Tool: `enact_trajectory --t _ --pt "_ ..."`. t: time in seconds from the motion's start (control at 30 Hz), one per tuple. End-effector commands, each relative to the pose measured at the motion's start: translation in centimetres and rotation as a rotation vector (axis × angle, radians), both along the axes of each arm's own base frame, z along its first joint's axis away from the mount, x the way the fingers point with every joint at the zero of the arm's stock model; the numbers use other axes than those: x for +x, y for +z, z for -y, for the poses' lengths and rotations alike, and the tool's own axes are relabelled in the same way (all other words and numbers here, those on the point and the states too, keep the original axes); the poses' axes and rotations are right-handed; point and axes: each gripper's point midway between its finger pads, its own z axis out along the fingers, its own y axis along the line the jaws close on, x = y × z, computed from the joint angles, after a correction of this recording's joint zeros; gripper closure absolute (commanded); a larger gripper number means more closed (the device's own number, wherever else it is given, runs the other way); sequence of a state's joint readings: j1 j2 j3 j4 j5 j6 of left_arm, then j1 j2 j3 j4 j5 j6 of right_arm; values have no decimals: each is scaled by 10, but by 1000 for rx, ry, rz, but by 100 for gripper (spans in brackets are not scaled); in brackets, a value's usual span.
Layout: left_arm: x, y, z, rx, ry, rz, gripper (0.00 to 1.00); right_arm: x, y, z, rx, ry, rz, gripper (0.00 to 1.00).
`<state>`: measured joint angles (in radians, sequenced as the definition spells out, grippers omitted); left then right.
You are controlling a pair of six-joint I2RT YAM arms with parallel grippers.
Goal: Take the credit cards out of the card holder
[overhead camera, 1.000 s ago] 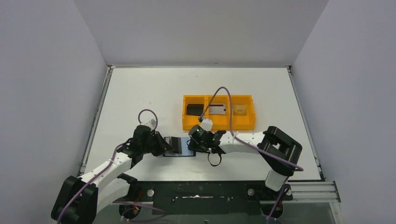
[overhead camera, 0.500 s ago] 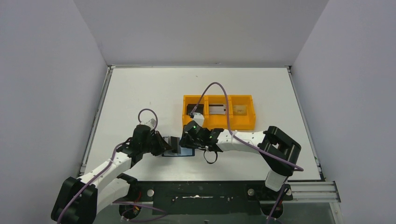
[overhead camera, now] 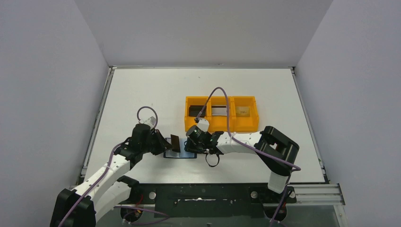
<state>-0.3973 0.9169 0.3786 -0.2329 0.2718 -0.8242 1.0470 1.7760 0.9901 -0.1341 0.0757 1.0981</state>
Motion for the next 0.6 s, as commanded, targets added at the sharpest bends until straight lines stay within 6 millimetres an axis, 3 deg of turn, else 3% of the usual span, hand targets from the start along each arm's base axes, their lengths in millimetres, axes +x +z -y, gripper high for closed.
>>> enact_trajectory --t 0.0,0.33,0.57 --pt "18 35 -3 13 18 109 100 -2 -15 23 -84 -44 -17 71" --pt "20 55 -14 54 48 160 100 0 -8 20 -67 -39 -6 71" --pt "21 73 -13 20 60 219 100 6 23 6 47 -5 69 68"
